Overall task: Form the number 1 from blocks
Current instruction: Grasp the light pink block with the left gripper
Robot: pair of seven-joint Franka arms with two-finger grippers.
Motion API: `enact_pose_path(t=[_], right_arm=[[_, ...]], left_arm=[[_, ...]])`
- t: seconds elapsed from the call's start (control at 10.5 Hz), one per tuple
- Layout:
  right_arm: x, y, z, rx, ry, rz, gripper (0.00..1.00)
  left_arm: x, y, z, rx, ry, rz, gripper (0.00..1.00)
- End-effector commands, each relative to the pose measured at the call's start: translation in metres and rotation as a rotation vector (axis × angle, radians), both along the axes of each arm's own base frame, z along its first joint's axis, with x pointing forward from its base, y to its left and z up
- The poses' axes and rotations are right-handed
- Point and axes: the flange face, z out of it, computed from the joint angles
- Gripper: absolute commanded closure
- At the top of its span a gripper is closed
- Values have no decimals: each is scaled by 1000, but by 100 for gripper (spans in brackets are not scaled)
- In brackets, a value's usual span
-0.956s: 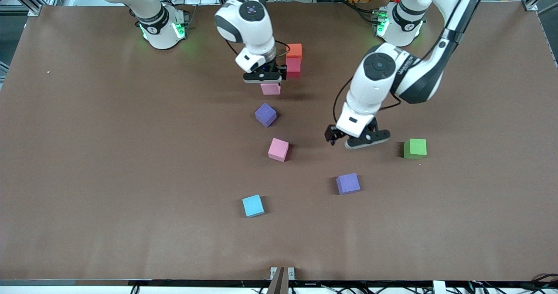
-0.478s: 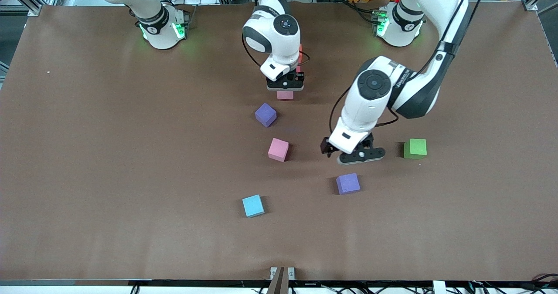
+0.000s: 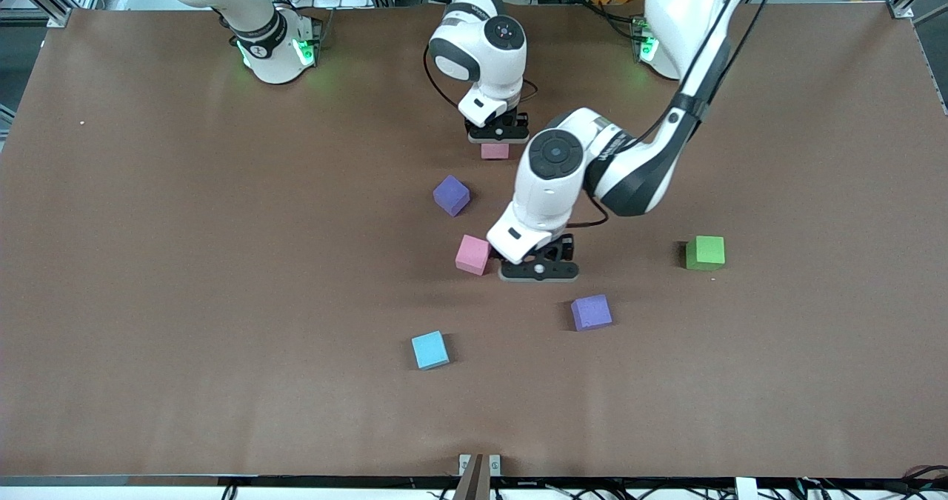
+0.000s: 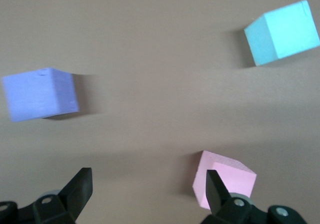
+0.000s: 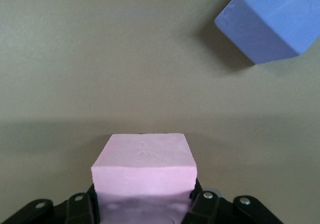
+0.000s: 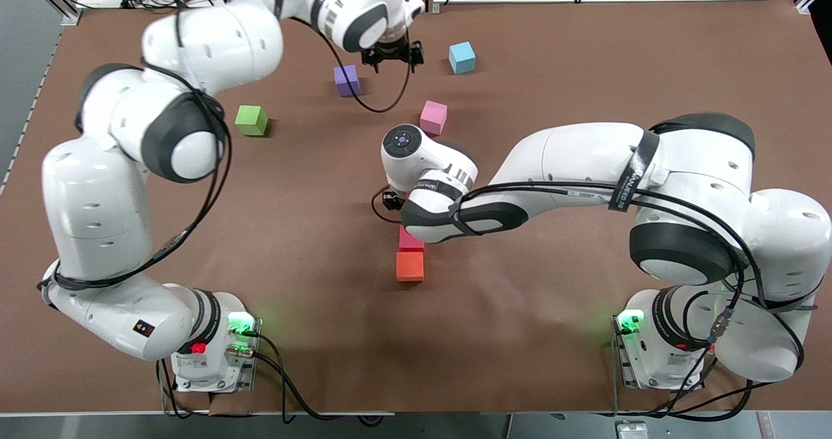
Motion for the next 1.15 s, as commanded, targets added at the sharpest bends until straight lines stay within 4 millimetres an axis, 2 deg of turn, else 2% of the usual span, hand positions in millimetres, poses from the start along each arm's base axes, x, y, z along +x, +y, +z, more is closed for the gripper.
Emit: enact_pose_path(t=[0.0, 0.29, 0.38, 0.48, 0.57, 0.86, 1.05], right_arm=[[-11, 11, -6, -2, -10, -4, 39], [-19, 14, -12, -6, -12, 14, 31], [-21, 15, -12, -7, -13, 16, 23], [-21, 14, -10, -6, -15, 19, 9], [-22, 13, -6, -4, -18, 13, 0], [-26, -3, 13, 0, -17, 7, 0], [-31, -12, 17, -6, -11, 9, 0]], left_arm=[[0, -33, -17, -29, -42, -73, 0], [-17, -63, -58, -69, -77, -158, 0], [-20, -65, -65, -59, -79, -166, 0], [-27, -72, -71, -50, -75, -181, 0], [-31, -75, -76, -45, -71, -189, 0], [-38, -80, -85, -37, -62, -200, 0], [-41, -82, -90, -36, -53, -190, 0]])
